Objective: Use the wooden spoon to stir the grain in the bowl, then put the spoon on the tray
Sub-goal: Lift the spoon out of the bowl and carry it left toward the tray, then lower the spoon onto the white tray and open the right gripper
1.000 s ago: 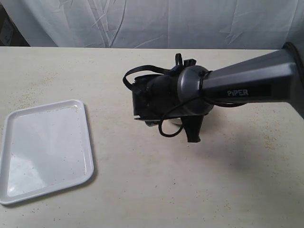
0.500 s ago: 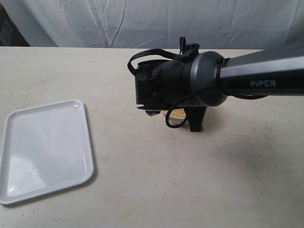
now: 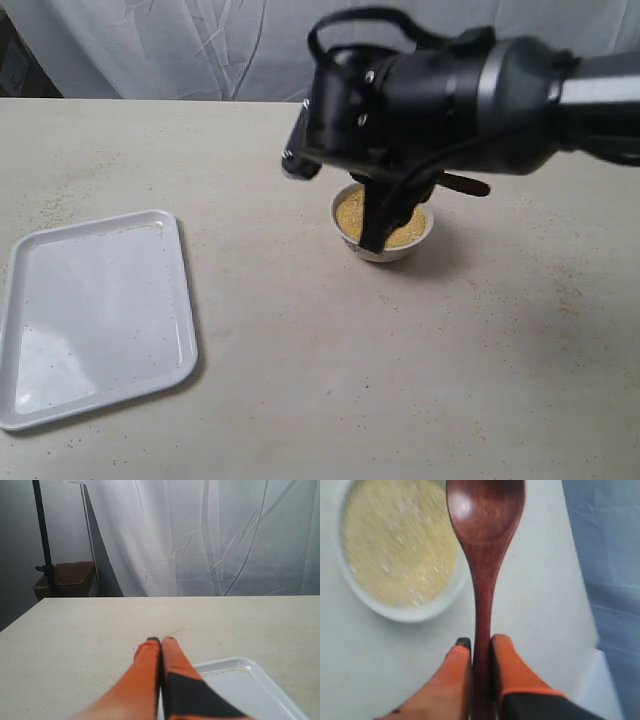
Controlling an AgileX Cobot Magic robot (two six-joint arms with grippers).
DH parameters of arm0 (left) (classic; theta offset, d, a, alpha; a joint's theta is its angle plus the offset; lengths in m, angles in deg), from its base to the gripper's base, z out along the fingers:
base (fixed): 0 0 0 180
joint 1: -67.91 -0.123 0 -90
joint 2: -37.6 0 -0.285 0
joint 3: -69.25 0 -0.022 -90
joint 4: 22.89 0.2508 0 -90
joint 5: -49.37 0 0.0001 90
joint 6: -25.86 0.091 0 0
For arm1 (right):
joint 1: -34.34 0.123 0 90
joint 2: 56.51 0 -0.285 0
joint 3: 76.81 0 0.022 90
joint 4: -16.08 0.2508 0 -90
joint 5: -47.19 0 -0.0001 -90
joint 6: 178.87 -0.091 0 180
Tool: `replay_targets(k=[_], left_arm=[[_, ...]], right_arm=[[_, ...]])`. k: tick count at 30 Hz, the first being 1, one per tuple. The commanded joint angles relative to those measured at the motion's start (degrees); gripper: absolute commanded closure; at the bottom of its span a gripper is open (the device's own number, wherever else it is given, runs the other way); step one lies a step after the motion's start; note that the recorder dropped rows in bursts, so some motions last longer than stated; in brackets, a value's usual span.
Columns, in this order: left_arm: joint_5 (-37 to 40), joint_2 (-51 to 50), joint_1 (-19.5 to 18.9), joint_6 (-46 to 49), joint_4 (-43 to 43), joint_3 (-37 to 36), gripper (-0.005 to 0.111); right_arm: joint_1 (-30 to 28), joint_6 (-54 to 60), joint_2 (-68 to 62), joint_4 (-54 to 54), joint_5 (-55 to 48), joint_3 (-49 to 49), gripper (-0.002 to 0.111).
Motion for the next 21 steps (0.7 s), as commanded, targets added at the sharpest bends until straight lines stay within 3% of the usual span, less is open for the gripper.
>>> replay_targets(k=[1, 5, 9, 21], left_arm=[[0.00, 0.28, 0.26, -0.25, -0.18, -0.28, 0.106], [0.00, 0.28, 0.26, -0.25, -0.18, -0.28, 0.106], [0.00, 0.28, 0.26, -0.25, -0.18, -0.28, 0.106], [0.00, 0.28, 0.26, -0.25, -0.18, -0.28, 0.106]], right_arm=[[-0.20, 1.50, 2.40, 19.58, 15.29, 4.04, 0.109], [0.37, 18.31, -2.49, 46.19, 30.16, 5.70, 0.109], [1.45, 29.48, -11.43, 63.82, 35.61, 9.96, 0.109], [4.60, 30.18, -28.61, 75.34, 34.08, 26.94, 0.109]])
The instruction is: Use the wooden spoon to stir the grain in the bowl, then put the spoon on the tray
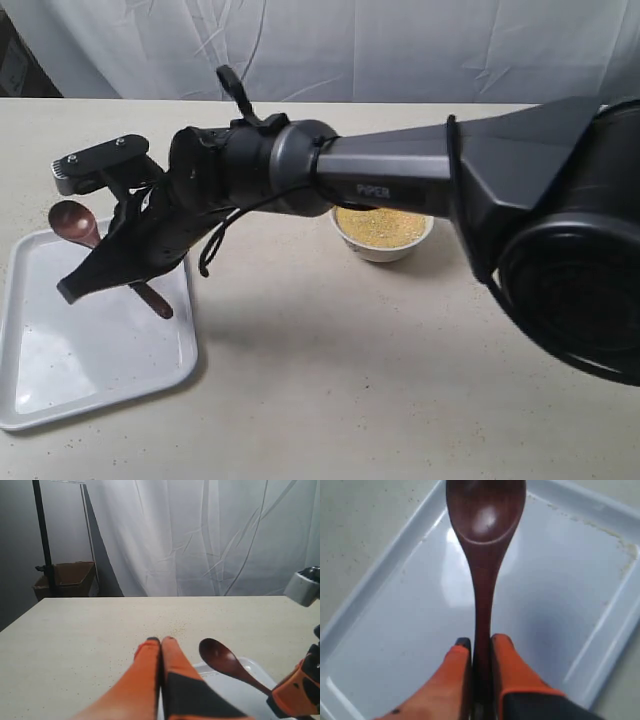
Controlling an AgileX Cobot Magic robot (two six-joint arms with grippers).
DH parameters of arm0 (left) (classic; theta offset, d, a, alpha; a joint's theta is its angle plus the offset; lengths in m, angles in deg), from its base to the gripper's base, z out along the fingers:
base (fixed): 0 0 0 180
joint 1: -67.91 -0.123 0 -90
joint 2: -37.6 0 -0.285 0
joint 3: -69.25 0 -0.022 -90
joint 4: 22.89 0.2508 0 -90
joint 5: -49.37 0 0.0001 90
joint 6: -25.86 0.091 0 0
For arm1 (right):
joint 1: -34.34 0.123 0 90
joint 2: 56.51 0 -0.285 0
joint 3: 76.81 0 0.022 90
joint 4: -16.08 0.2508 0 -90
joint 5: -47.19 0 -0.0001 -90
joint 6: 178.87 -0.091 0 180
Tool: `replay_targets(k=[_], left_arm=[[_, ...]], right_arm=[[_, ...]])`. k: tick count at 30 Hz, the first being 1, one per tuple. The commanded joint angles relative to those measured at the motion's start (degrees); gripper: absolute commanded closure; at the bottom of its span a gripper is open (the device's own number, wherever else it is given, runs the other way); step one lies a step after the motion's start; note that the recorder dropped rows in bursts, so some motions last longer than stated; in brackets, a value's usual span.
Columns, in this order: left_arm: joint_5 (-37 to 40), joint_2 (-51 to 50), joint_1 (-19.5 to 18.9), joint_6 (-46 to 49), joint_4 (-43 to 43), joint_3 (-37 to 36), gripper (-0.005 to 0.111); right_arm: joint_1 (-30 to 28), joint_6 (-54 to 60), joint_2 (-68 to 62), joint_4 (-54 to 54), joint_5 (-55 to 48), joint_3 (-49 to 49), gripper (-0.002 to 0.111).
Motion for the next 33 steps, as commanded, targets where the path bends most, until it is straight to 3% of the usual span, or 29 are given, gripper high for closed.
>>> replay_targets(k=[1, 5, 8, 13, 14, 15, 17, 19, 21, 26, 29, 33], left_arm=[[0.00, 0.28, 0.26, -0.25, -0.18, -0.28, 0.106], [0.00, 0.28, 0.26, -0.25, -0.18, -0.28, 0.106], [0.00, 0.28, 0.26, -0.25, -0.18, -0.28, 0.106], [0.00, 0.28, 0.26, -0.25, -0.18, -0.28, 0.106], [0.00, 0.28, 0.26, -0.25, -0.18, -0.28, 0.106], [0.00, 0.28, 0.26, -0.25, -0.18, -0.28, 0.106], [0.00, 0.28, 0.26, -0.25, -0.18, -0.28, 0.106], [0.00, 0.28, 0.26, -0.25, -0.18, -0.28, 0.106], [0.00, 0.28, 0.26, -0.25, -0.18, -0.28, 0.106], [0.00, 0.28, 0.26, -0.25, -0.18, -0.28, 0.106], [0.00, 0.28, 0.26, -0.25, -0.18, -0.28, 0.106], [0.00, 0.28, 0.26, -0.25, -0.18, -0.28, 0.106]], right_arm=[[1.36, 0.61, -3.06, 1.32, -0.20, 3.66, 0.109], [1.63, -0.81, -4.77, 1.01, -0.97, 4.17, 0.094], [1.63, -0.81, -4.90, 1.11, -2.73, 4.31, 0.069], [1.63, 0.21, -1.61, -0.56, -7.64, 4.31, 0.015], [1.63, 0.82, -0.35, -2.20, -8.57, 4.31, 0.012], [1.63, 0.83, 1.69, -4.92, -9.84, 4.31, 0.013], [1.63, -0.40, 6.22, -10.86, -13.54, 4.31, 0.026], [1.63, -5.55, 12.31, -18.79, -18.09, 4.31, 0.059], [1.63, -11.31, 19.06, -26.29, -21.80, 3.15, 0.107], [1.63, -16.07, 38.12, -31.88, -19.66, -8.70, 0.100], [1.63, -16.18, 52.61, -29.69, -12.79, -21.97, 0.100], [1.63, -16.27, 75.74, -25.68, 4.10, -50.47, 0.100]])
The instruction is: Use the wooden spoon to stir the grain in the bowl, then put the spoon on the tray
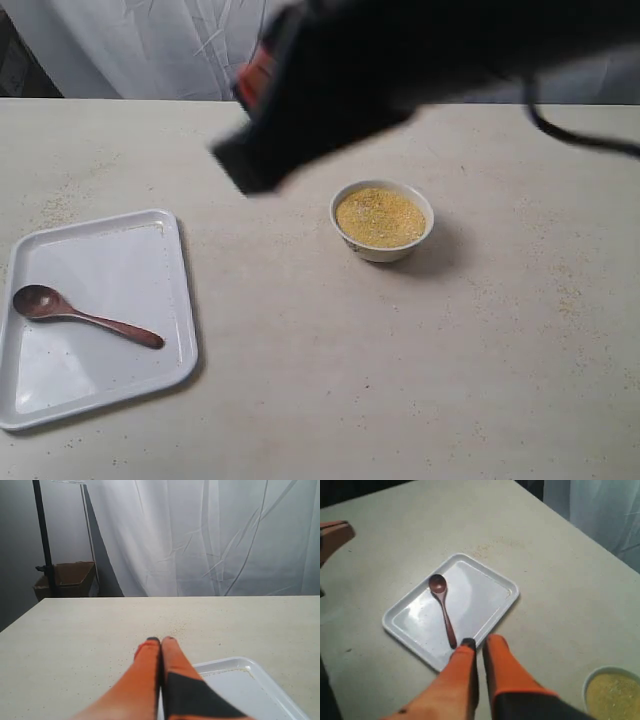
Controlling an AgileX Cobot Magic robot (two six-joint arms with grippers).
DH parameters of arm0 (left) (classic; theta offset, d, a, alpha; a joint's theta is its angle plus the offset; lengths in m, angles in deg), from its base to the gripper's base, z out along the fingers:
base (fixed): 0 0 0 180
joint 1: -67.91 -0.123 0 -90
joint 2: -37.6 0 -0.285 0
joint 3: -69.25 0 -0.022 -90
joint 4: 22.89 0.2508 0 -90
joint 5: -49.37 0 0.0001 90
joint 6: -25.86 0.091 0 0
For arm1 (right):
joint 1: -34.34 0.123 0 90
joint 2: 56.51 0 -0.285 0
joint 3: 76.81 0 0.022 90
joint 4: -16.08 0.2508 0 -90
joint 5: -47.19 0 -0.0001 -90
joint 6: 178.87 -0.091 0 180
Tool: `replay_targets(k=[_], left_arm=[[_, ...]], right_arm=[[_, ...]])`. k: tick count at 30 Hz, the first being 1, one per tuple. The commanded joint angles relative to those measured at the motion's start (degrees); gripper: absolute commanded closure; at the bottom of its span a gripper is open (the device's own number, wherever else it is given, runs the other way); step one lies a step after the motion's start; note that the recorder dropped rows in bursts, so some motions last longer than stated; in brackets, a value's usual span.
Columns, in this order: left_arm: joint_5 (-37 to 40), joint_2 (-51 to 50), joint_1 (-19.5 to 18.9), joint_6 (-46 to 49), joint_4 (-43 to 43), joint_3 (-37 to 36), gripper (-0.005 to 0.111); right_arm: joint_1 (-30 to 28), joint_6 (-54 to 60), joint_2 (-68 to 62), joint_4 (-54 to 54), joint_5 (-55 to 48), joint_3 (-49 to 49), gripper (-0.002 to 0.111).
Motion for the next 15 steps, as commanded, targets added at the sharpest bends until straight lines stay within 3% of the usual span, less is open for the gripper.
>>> replay_targets(k=[1, 5, 7, 12, 15], left_arm=[[0.00, 0.28, 0.26, -0.25, -0.18, -0.28, 0.106], [0.00, 0.28, 0.26, -0.25, -0.18, -0.28, 0.106], [0.00, 0.28, 0.26, -0.25, -0.18, -0.28, 0.106], [0.00, 0.28, 0.26, -0.25, -0.18, -0.28, 0.106], [0.00, 0.28, 0.26, -0.25, -0.18, -0.28, 0.106]], right_arm=[[-0.18, -0.33, 21.59, 1.84, 19.93, -30.04, 0.100], [-0.18, -0.37, 36.36, 3.12, 39.10, -53.62, 0.100], [-0.18, -0.37, 39.82, 3.02, 40.14, -60.18, 0.100], [-0.31, -0.80, 43.09, 8.19, 37.59, -66.21, 0.100], [-7.77, -0.80, 47.28, 7.32, 40.71, -66.21, 0.100]])
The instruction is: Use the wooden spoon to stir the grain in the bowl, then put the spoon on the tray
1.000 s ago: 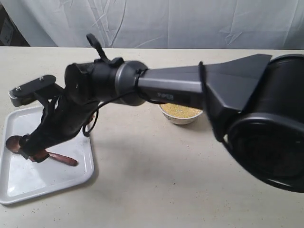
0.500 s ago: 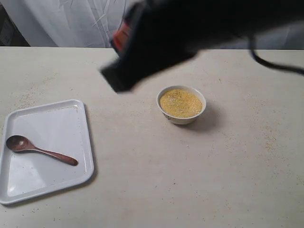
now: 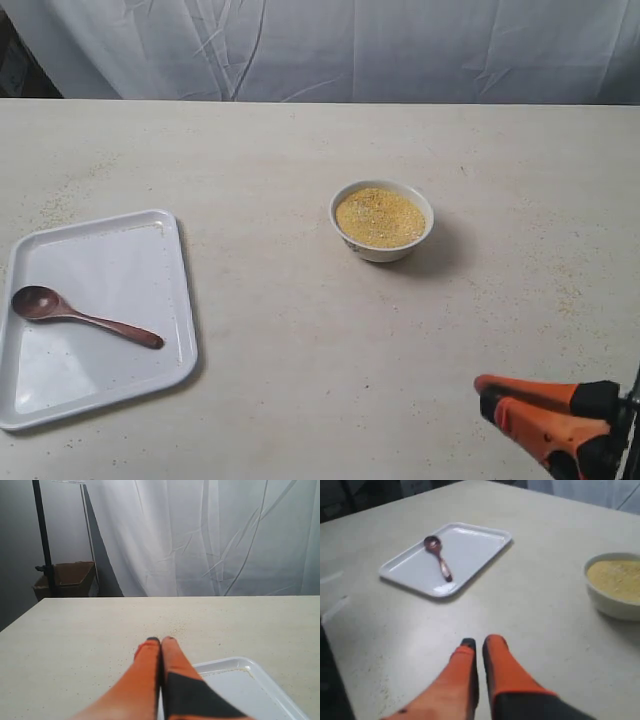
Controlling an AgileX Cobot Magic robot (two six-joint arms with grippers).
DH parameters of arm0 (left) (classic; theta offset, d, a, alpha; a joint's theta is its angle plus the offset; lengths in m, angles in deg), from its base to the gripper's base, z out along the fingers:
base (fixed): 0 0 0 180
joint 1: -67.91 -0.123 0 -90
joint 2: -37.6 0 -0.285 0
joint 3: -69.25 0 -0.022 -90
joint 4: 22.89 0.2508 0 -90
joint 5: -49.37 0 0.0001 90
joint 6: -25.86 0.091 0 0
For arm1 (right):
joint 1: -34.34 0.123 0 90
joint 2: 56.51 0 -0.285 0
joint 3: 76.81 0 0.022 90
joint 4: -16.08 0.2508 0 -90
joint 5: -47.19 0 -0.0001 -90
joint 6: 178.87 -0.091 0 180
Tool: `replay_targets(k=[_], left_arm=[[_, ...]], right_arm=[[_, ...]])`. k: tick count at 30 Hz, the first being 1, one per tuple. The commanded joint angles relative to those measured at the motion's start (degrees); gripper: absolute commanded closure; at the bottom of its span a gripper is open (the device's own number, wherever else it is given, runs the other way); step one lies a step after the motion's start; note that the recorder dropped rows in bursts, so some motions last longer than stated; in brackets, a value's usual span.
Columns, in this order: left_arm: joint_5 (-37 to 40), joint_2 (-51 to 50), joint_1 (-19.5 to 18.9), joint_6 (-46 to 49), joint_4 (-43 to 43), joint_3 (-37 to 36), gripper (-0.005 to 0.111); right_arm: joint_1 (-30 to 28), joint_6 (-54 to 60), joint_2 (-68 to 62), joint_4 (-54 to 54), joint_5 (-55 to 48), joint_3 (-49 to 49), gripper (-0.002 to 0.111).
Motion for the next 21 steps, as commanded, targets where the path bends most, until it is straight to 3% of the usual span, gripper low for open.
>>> replay_targets(k=[1, 6, 11, 15, 21], left_arm=[[0.00, 0.28, 0.26, -0.25, -0.18, -0.28, 0.106], [0.00, 0.28, 0.26, -0.25, -0.18, -0.28, 0.106], [0.00, 0.28, 0.26, -0.25, -0.18, -0.28, 0.106], [0.00, 0.28, 0.26, -0.25, -0.18, -0.28, 0.106], [0.00, 0.28, 0.26, -0.25, -0.18, -0.28, 0.106]], right_arm=[[-10.38, -0.21, 4.36, -0.05, 6.78, -0.16, 0.100], [-30.79, -0.21, 11.50, 0.06, 12.27, -0.16, 0.100], [-46.76, -0.80, 20.90, 2.44, 0.78, -0.16, 0.100], [-53.04, -0.70, 24.48, 2.19, -10.95, -0.16, 0.100], [-53.96, -0.82, 24.48, 2.32, -15.33, -0.16, 0.100]])
